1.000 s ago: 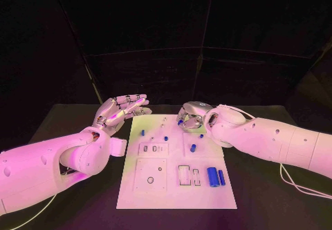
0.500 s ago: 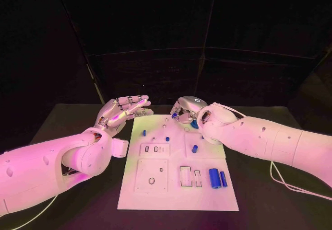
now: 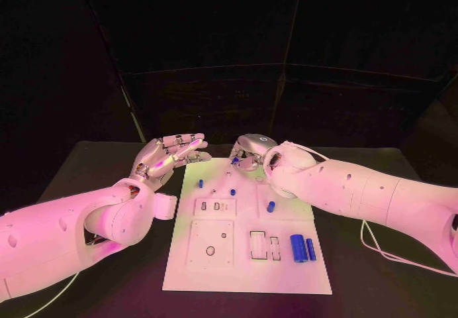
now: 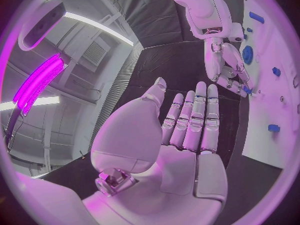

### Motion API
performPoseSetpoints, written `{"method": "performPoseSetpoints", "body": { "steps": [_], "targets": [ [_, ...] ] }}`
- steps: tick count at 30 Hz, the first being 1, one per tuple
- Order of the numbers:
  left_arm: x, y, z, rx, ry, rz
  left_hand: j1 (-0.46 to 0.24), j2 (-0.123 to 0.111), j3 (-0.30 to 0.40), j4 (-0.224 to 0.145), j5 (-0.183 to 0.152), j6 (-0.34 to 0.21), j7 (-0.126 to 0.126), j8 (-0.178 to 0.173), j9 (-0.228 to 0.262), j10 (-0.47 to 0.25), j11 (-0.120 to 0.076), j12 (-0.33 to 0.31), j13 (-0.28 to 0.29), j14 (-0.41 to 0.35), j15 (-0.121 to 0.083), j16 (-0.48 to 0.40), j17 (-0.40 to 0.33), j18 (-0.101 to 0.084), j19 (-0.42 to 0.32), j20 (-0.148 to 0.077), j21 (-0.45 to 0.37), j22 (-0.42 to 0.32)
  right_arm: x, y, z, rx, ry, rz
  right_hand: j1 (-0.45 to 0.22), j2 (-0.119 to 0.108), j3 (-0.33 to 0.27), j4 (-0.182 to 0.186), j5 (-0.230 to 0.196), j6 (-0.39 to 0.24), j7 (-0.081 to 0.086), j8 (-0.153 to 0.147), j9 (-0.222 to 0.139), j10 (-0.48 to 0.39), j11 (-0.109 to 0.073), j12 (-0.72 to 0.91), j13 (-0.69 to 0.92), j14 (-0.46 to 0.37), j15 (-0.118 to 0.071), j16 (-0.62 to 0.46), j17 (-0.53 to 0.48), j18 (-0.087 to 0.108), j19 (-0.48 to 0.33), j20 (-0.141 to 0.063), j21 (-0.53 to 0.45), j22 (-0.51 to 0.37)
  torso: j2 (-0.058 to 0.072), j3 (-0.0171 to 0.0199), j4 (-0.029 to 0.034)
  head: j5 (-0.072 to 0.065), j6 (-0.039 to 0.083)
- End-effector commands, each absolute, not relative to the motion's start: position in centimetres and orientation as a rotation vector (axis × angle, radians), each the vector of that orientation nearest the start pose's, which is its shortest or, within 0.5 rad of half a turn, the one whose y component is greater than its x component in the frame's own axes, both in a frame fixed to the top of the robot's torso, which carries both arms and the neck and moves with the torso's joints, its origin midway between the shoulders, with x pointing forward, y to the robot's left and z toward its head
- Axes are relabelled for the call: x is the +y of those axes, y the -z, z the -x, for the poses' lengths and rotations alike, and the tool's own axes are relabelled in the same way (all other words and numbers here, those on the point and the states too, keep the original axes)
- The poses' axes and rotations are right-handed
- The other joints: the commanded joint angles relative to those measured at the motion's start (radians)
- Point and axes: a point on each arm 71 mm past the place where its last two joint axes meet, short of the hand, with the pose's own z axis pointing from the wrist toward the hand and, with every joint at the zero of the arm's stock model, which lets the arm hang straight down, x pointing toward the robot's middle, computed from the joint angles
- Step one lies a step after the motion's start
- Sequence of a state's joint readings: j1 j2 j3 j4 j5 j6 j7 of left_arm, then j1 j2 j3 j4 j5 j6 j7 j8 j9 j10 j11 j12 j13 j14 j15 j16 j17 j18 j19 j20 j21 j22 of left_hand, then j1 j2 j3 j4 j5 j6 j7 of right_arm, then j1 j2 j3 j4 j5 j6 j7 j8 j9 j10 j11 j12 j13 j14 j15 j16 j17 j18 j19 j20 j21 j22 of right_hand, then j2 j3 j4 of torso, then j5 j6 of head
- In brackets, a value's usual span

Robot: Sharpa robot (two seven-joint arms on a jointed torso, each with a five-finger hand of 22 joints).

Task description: Assemble the parts on the task board

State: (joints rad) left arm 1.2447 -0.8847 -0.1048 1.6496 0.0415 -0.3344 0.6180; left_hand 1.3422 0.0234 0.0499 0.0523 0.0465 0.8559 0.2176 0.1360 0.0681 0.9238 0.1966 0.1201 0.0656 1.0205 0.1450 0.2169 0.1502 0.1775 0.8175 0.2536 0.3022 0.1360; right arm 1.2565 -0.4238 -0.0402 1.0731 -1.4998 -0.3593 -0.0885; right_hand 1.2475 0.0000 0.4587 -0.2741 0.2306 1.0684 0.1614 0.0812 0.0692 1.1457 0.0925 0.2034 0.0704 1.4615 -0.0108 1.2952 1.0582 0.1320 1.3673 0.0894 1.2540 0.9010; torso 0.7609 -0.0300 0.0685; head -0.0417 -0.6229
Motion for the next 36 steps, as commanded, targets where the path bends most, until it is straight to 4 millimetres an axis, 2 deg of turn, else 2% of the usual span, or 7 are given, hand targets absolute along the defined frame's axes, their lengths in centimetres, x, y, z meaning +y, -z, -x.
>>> {"method": "performPoseSetpoints", "body": {
  "steps": [1, 6, 17, 22, 27, 32, 36],
  "targets": [
    [19.44, 15.59, -46.40, 1.261, 1.725, 0.984, 0.004, 0.008, 0.000, -0.009, 0.001, 0.002, 0.040, -0.007, -0.001, 0.000, 0.007, -0.006, -0.001, -0.003, 0.007, -0.007, -0.002, 0.003, 0.003, 0.007, -0.004, -0.001, -10.33, 17.37, -56.36, 1.588, -0.576, 0.249, -0.002, -0.012, 0.005, 0.000, 0.003, -0.001, 0.000, -0.003, -0.001, 0.008, -0.009, -0.003, -0.001, 0.025, 0.003, 0.007, 0.002, -0.017, 0.007, 0.000, 0.005, 0.000, 0.005, -0.0025, 0.0060, -0.001, -0.001],
    [19.35, 15.55, -46.40, 1.263, 1.728, 0.984, 0.004, 0.008, 0.000, -0.009, 0.001, 0.002, 0.040, -0.007, -0.001, 0.000, 0.007, -0.006, -0.001, -0.003, 0.007, -0.007, -0.002, 0.003, 0.003, 0.007, -0.004, -0.001, -10.00, 17.47, -56.42, 1.599, -0.558, 0.256, -0.003, -0.014, 0.006, 0.001, 0.000, -0.001, 0.000, -0.003, -0.001, 0.008, -0.008, -0.004, -0.001, 0.025, 0.003, 0.007, 0.001, -0.017, 0.007, 0.001, 0.006, 0.001, 0.007, -0.0028, 0.0046, 0.002, -0.003],
    [19.23, 15.51, -46.39, 1.267, 1.730, 0.984, 0.004, 0.008, -0.001, -0.010, 0.001, 0.002, 0.041, -0.007, -0.001, -0.001, 0.007, -0.008, -0.001, -0.004, 0.007, -0.008, -0.002, 0.003, 0.002, 0.007, -0.004, -0.001, -10.00, 17.21, -56.70, 1.559, -0.529, 0.219, -0.008, -0.018, 0.007, 0.005, -0.002, -0.003, 0.002, -0.005, -0.001, 0.007, -0.007, -0.005, -0.002, 0.024, 0.004, 0.007, 0.001, -0.017, 0.006, 0.001, 0.005, -0.001, 0.008, -0.0045, 0.0074, 0.002, -0.001],
    [19.22, 15.50, -46.40, 1.269, 1.729, 0.985, 0.004, 0.008, -0.001, -0.011, 0.000, 0.002, 0.041, -0.008, -0.001, -0.001, 0.008, -0.008, -0.001, -0.004, 0.007, -0.009, -0.002, 0.003, 0.002, 0.007, -0.005, -0.002, -9.97, 17.16, -56.76, 1.551, -0.526, 0.213, -0.010, -0.020, 0.008, 0.006, -0.002, -0.004, 0.002, -0.005, -0.001, 0.006, -0.007, -0.006, -0.002, 0.024, 0.005, 0.007, 0.000, -0.016, 0.005, 0.001, 0.004, -0.003, 0.007, -0.0033, 0.0059, 0.007, -0.004],
    [19.26, 15.44, -46.42, 1.269, 1.728, 0.984, 0.004, 0.008, -0.001, -0.011, 0.000, 0.002, 0.041, -0.008, -0.001, -0.001, 0.008, -0.008, -0.001, -0.004, 0.007, -0.009, -0.002, 0.003, 0.002, 0.007, -0.005, -0.002, -9.92, 17.12, -56.77, 1.544, -0.530, 0.214, -0.015, -0.030, 0.011, 0.009, -0.005, -0.016, 0.004, -0.011, -0.003, -0.007, -0.004, -0.014, -0.003, 0.021, 0.007, 0.002, -0.008, -0.015, 0.000, 0.003, -0.002, -0.015, 0.008, -0.0043, 0.0036, 0.011, -0.007],
    [19.27, 15.38, -46.44, 1.268, 1.729, 0.983, 0.004, 0.008, -0.001, -0.011, 0.000, 0.002, 0.041, -0.008, -0.001, -0.001, 0.008, -0.008, -0.001, -0.004, 0.007, -0.009, -0.002, 0.003, 0.002, 0.007, -0.005, -0.002, -9.95, 17.06, -56.80, 1.542, -0.542, 0.221, -0.035, -0.079, 0.002, 0.017, 0.006, -0.109, 0.022, -0.019, -0.006, -0.121, 0.023, -0.066, -0.008, -0.020, 0.027, -0.091, -0.152, 0.012, -0.067, 0.020, -0.097, -0.184, 0.007, -0.0042, 0.0027, 0.012, -0.009],
    [19.32, 15.36, -46.45, 1.267, 1.727, 0.983, 0.004, 0.008, -0.001, -0.011, 0.000, 0.002, 0.041, -0.008, -0.001, -0.001, 0.008, -0.008, -0.001, -0.004, 0.007, -0.009, -0.002, 0.003, 0.002, 0.007, -0.005, -0.002, -10.24, 16.81, -56.72, 1.519, -0.558, 0.211, -0.026, -0.091, -0.023, 0.025, 0.010, -0.138, 0.017, -0.017, -0.004, -0.170, 0.024, -0.070, -0.005, -0.036, 0.026, -0.148, -0.229, 0.027, -0.099, 0.024, -0.160, -0.280, 0.007, -0.0043, 0.0023, 0.012, -0.010]
  ]
}}
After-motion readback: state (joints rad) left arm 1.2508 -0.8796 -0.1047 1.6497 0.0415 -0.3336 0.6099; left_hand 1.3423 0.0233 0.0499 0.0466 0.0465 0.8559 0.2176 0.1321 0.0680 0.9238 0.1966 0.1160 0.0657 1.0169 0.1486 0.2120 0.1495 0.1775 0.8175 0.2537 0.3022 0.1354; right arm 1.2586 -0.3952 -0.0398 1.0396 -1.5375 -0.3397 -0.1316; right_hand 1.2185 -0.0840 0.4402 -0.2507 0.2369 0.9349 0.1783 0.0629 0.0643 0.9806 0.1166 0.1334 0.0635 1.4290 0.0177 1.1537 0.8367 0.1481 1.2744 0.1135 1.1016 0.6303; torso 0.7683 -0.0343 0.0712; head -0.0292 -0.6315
